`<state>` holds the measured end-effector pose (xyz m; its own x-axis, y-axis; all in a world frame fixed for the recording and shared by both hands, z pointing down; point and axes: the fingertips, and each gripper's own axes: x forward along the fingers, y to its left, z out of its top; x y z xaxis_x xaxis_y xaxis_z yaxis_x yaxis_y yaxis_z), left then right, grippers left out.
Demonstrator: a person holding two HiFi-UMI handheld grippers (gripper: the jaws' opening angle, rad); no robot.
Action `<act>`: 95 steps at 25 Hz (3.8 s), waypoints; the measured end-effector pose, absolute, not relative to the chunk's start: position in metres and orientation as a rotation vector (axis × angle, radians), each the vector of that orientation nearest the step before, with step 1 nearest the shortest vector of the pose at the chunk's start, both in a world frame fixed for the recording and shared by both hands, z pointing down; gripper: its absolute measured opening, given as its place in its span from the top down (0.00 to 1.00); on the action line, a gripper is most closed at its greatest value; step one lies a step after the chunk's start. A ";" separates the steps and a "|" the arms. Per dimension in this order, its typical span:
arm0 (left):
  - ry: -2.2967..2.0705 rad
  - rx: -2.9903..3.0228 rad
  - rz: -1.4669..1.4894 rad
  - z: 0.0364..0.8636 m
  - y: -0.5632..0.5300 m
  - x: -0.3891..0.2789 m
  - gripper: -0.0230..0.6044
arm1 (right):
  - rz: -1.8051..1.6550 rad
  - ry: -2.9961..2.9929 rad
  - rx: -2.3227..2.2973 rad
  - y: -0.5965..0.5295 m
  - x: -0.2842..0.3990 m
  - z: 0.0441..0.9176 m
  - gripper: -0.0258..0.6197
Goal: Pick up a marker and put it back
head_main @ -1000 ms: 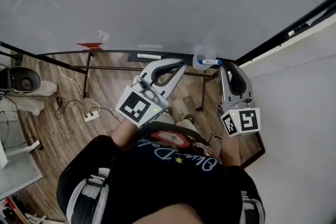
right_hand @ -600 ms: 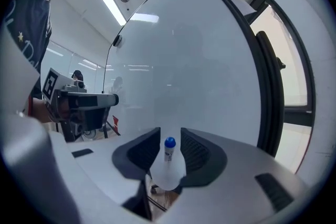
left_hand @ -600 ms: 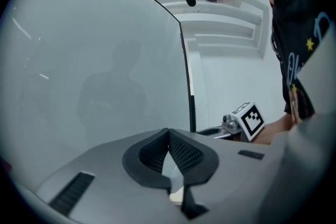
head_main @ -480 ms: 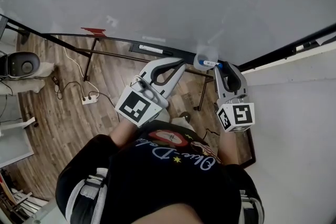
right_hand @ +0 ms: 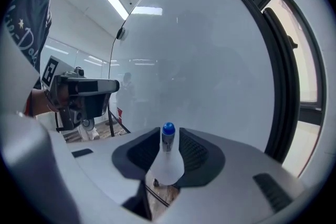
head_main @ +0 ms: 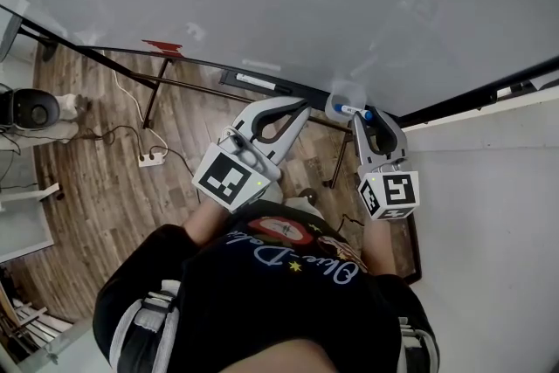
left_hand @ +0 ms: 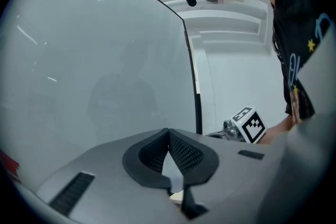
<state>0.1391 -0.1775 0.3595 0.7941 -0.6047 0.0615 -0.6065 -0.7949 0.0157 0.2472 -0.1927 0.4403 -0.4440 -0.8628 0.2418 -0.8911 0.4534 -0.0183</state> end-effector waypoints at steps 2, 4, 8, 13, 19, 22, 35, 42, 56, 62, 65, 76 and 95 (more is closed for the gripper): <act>-1.000 2.940 0.085 0.360 -0.176 0.137 0.96 | 0.201 -2.500 1.533 -0.193 0.247 0.439 0.82; -1.011 2.933 0.084 0.359 -0.175 0.134 0.96 | 0.188 -2.494 1.528 -0.192 0.245 0.438 0.84; -1.022 2.931 0.081 0.358 -0.173 0.131 0.96 | 0.136 -2.458 1.516 -0.191 0.242 0.436 0.85; -1.034 2.932 0.070 0.357 -0.168 0.128 0.96 | 0.094 -2.457 1.523 -0.189 0.241 0.428 0.86; -1.038 2.939 0.054 0.351 -0.163 0.123 0.96 | 0.044 -2.466 1.558 -0.186 0.241 0.409 0.86; -1.040 2.942 0.043 0.349 -0.161 0.121 0.96 | 0.047 -2.476 1.564 -0.184 0.241 0.404 0.86; -1.052 2.949 -0.002 0.342 -0.154 0.111 0.96 | -0.024 -2.511 1.595 -0.177 0.238 0.378 0.86; -1.032 2.967 -0.016 0.336 -0.153 0.109 0.96 | -0.065 -2.496 1.621 -0.168 0.237 0.352 0.86; -0.956 3.010 -0.043 0.328 -0.150 0.125 0.96 | -0.061 -2.521 1.739 -0.139 0.263 0.322 0.86; -0.921 3.014 -0.044 0.325 -0.147 0.130 0.96 | -0.065 -2.518 1.779 -0.125 0.270 0.312 0.86; -0.913 3.023 -0.034 0.326 -0.145 0.131 0.96 | -0.071 -2.512 1.795 -0.118 0.273 0.307 0.86; -0.885 3.041 -0.040 0.324 -0.140 0.141 0.96 | -0.065 -2.506 1.832 -0.106 0.283 0.304 0.86; -0.895 3.042 -0.031 0.325 -0.139 0.140 0.96 | -0.060 -2.523 1.820 -0.109 0.282 0.306 0.86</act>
<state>0.1397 -0.1388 0.3251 0.8407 -0.5409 -0.0274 -0.5415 -0.8404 -0.0231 0.2818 -0.1085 0.3059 -0.3156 -0.9489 0.0019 -0.9477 0.3153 0.0488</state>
